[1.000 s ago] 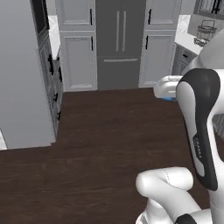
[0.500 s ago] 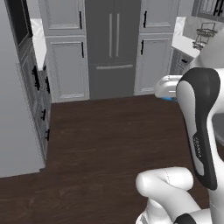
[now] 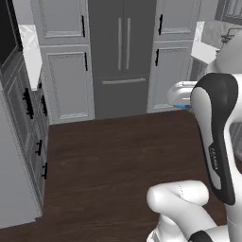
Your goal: Gather all objects into one cabinet and sort the glasses and bowls to opposite sides.
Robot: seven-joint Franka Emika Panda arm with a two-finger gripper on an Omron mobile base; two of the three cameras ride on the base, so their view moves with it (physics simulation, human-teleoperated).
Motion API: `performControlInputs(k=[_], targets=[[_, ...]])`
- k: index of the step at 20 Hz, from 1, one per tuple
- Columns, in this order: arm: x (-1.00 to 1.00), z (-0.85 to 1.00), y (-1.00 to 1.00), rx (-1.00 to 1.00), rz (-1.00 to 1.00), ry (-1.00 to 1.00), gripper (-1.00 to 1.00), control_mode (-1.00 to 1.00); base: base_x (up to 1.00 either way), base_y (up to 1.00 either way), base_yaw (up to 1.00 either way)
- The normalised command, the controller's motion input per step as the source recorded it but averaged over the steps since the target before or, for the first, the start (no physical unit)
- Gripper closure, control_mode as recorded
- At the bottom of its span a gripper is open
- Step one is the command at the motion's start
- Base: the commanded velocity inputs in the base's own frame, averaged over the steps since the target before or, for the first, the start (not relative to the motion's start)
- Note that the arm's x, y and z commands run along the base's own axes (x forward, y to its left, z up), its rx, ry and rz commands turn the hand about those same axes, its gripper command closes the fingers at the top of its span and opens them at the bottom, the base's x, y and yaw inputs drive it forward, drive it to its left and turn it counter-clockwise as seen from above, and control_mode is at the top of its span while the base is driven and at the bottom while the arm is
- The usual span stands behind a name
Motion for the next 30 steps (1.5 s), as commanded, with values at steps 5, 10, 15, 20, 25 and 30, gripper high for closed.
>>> performControlInputs(k=[5, 10, 15, 20, 25, 30], targets=[[0.0, 0.0, 0.0, 0.0, 0.0, 0.0, 1.0, 1.0, 1.0, 0.12, 0.0], [0.0, 0.0, 0.0, 0.0, 0.0, 0.0, 1.0, 1.0, 1.0, 0.17, 0.0], [0.0, 0.0, 0.0, 0.0, 0.0, 0.0, 1.0, 1.0, 1.0, 0.18, 0.02], [0.0, 0.0, 0.0, 0.0, 0.0, 0.0, 1.0, 1.0, 1.0, 0.09, 0.2], [0.0, 0.0, 0.0, 0.0, 0.0, 0.0, 1.0, 1.0, 0.97, 0.0, 0.39], [0.0, 0.0, 0.0, 0.0, 0.0, 0.0, 1.0, 1.0, 0.57, 0.0, 0.54]])
